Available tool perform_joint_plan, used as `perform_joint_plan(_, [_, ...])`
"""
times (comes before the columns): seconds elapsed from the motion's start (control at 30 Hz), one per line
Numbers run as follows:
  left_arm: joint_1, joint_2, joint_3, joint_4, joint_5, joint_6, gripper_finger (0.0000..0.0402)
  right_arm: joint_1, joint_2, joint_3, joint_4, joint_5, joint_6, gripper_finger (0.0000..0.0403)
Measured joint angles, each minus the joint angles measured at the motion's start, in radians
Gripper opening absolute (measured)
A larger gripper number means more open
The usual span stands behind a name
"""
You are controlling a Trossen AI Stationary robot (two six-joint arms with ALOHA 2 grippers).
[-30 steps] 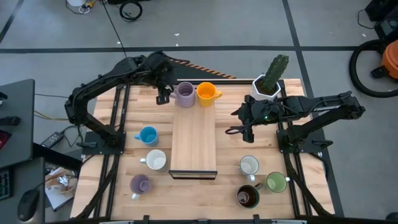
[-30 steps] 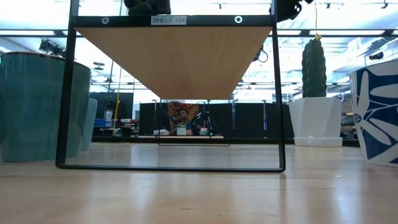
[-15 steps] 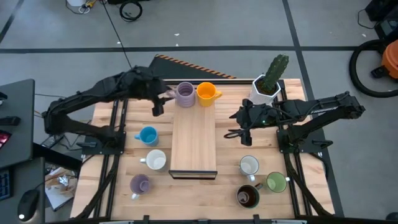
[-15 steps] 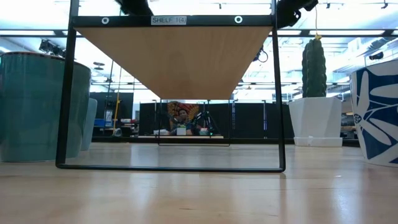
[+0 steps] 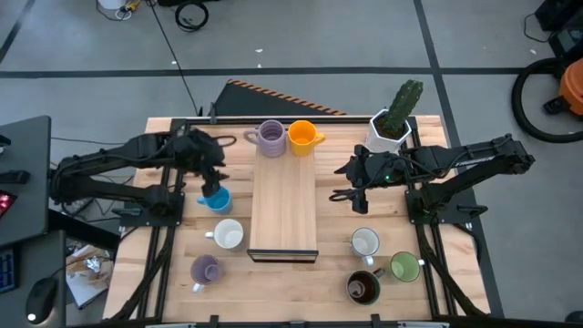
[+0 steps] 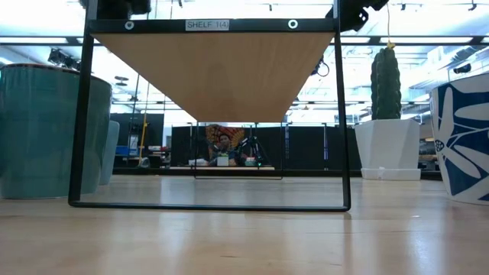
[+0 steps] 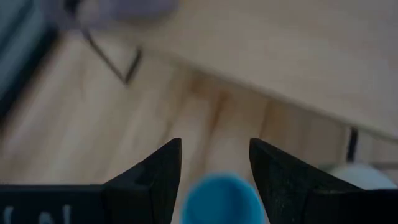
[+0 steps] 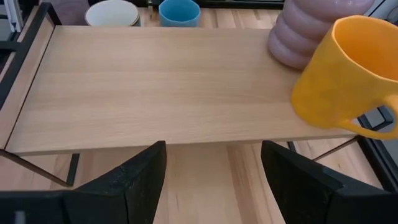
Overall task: Place coffee mugs
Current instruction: Put the light blue mug on the shelf
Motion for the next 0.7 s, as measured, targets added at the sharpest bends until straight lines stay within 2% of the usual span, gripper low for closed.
perform_joint_plan(0.2, [-0.128,-0.004,0.000,-0.166,-0.017,-0.167,0.0194,0.000,0.000,0.000,0.015,-0.002,-0.045,0.0268])
perform_joint_plan(0.33, [-0.241,-0.005,0.000,-0.212,-0.052,-0.283,0.0194,0.000,0.004,-0.014,0.047,-0.002,-0.095,0.0268])
perform_joint_plan(0.57, [-0.445,-0.019,0.000,-0.241,-0.128,-0.476,0.0194,0.000,0.003,-0.150,0.221,-0.031,-0.149,0.0268])
perform_joint_plan(0.7, [-0.531,-0.015,0.000,-0.281,-0.218,-0.575,0.0194,0.000,0.003,-0.224,0.325,-0.043,-0.172,0.0268])
